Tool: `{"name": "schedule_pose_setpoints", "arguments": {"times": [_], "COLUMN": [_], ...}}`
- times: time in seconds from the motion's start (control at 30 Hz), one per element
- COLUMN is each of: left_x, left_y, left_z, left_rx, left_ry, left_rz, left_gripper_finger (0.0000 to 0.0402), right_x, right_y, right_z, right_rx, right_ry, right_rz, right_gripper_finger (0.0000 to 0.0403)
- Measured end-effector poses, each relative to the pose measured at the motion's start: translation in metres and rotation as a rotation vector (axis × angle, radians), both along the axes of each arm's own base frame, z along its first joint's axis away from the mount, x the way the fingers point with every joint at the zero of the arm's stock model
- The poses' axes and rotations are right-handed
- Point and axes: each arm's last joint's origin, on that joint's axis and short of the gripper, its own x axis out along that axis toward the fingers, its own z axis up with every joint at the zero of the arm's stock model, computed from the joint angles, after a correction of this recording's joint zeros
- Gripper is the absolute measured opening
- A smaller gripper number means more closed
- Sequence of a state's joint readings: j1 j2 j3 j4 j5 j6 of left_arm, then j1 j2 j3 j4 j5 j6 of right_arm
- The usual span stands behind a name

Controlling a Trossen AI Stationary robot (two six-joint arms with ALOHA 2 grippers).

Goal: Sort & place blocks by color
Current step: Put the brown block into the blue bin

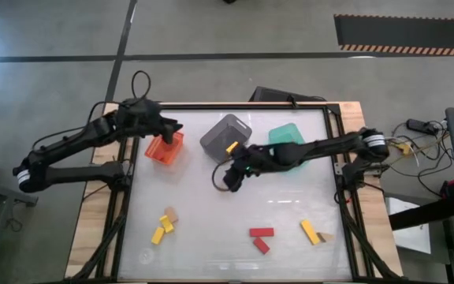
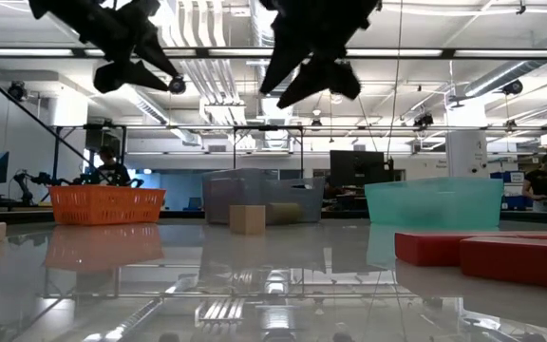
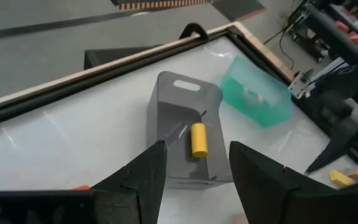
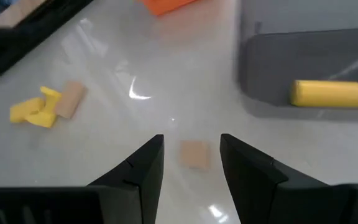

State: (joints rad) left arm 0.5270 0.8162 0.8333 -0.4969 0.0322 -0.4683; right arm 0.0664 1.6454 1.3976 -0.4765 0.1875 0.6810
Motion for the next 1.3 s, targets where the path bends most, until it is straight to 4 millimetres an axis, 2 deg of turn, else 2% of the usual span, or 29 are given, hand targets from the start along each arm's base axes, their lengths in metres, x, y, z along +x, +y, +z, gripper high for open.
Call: {"name": "schedule_pose_setpoints", "arguments": {"times": [0.13, 0.33, 0.57, 0.8, 1.1, 1.3], "left_x": [-0.003, -0.005, -0.005, -0.005, -0.004, -0.004], "left_y": [-0.002, -0.003, -0.002, -0.002, -0.002, -0.002], "left_z": [0.001, 0.002, 0.001, -0.001, -0.005, -0.005], "left_rx": [0.009, 0.018, 0.021, 0.051, 0.042, 0.047], "left_ry": [-0.011, -0.011, -0.008, 0.016, 0.030, 0.030], "left_rz": [-0.001, -0.004, -0.002, -0.022, -0.023, -0.029], "left_gripper_finger": [0.0160, 0.0160, 0.0160, 0.0160, 0.0160, 0.0160], "right_x": [0.014, 0.025, 0.027, 0.025, 0.022, 0.021], "right_y": [0.015, 0.043, 0.047, 0.044, 0.044, 0.045], "right_z": [-0.025, -0.042, -0.067, -0.091, -0.105, -0.120], "right_rx": [-0.074, -0.330, -0.440, -0.375, -0.368, -0.349], "right_ry": [-0.025, -0.138, -0.134, -0.057, -0.014, 0.025], "right_rz": [0.061, 0.165, 0.084, -0.013, 0.005, 0.016], "right_gripper_finger": [0.0148, 0.0143, 0.0124, 0.0143, 0.0205, 0.0229]}}
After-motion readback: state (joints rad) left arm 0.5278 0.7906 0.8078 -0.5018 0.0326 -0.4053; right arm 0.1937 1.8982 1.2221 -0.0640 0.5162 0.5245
